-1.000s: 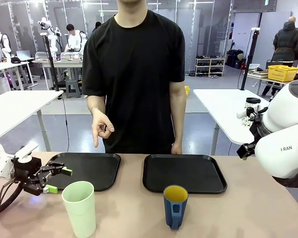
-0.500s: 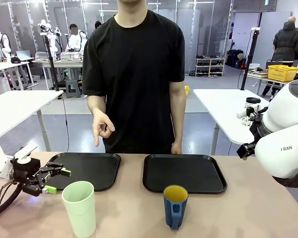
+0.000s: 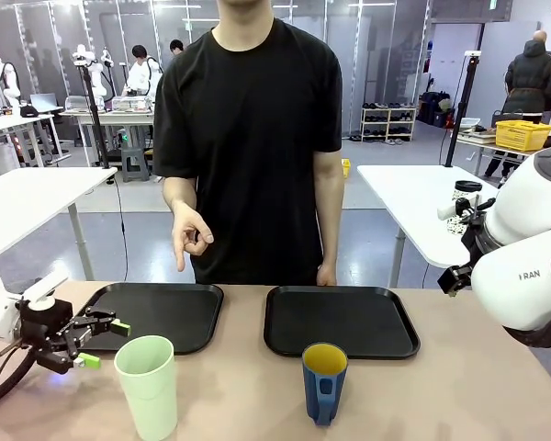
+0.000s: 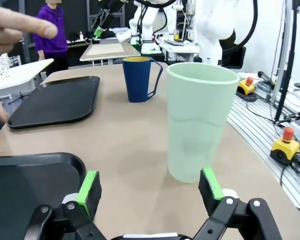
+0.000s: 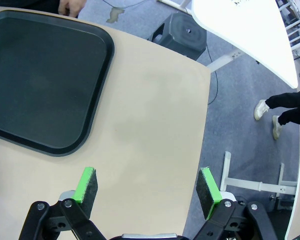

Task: Sort and store the cups by type.
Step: Pick up the Reusable plastic cup.

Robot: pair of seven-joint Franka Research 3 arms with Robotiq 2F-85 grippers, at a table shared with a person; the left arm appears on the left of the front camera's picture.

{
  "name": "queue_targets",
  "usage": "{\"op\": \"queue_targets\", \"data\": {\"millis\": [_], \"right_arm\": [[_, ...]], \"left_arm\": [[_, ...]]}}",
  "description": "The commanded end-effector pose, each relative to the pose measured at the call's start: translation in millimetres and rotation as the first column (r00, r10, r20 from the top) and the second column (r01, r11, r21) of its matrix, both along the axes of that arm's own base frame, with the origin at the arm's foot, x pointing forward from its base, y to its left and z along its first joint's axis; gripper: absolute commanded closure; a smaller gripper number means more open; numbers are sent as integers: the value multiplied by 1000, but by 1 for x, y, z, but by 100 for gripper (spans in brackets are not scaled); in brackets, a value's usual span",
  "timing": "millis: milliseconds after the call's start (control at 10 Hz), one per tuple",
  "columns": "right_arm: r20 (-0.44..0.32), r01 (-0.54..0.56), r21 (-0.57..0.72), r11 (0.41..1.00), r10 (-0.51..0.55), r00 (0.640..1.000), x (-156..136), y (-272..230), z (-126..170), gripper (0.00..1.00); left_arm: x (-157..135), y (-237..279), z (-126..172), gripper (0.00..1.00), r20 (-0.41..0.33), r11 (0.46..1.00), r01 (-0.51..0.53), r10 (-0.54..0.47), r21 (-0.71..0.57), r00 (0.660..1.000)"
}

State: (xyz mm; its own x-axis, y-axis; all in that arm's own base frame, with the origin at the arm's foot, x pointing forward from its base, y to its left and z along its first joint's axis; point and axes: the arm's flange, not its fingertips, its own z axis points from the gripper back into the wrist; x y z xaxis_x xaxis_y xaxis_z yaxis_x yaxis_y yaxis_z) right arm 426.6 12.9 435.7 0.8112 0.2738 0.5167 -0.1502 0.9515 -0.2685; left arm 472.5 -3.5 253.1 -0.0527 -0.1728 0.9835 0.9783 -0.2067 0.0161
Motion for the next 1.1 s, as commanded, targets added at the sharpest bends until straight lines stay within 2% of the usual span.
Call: {"op": "queue_targets", "data": {"millis": [0,300,500,1000], "right_arm": [[0,0,-3,1000,0,1000,-1,-1,-1,0],[0,0,-3,1000,0,1000,-1,-1,-1,0],[0,0,-3,1000,0,1000,-1,-1,-1,0],[0,0,-3,1000,0,1000,-1,-1,-1,0]], "left_arm": [[-35,-2,-13,0,69,1000,13,-15,26,998],[-65,-25,-22,0,75,999,-2,-1,33,997],[-69,-36,-29,0,90,999,-13,10,32,996],[-68,-50,-49,0,28,999,15,-16,39,999]]}}
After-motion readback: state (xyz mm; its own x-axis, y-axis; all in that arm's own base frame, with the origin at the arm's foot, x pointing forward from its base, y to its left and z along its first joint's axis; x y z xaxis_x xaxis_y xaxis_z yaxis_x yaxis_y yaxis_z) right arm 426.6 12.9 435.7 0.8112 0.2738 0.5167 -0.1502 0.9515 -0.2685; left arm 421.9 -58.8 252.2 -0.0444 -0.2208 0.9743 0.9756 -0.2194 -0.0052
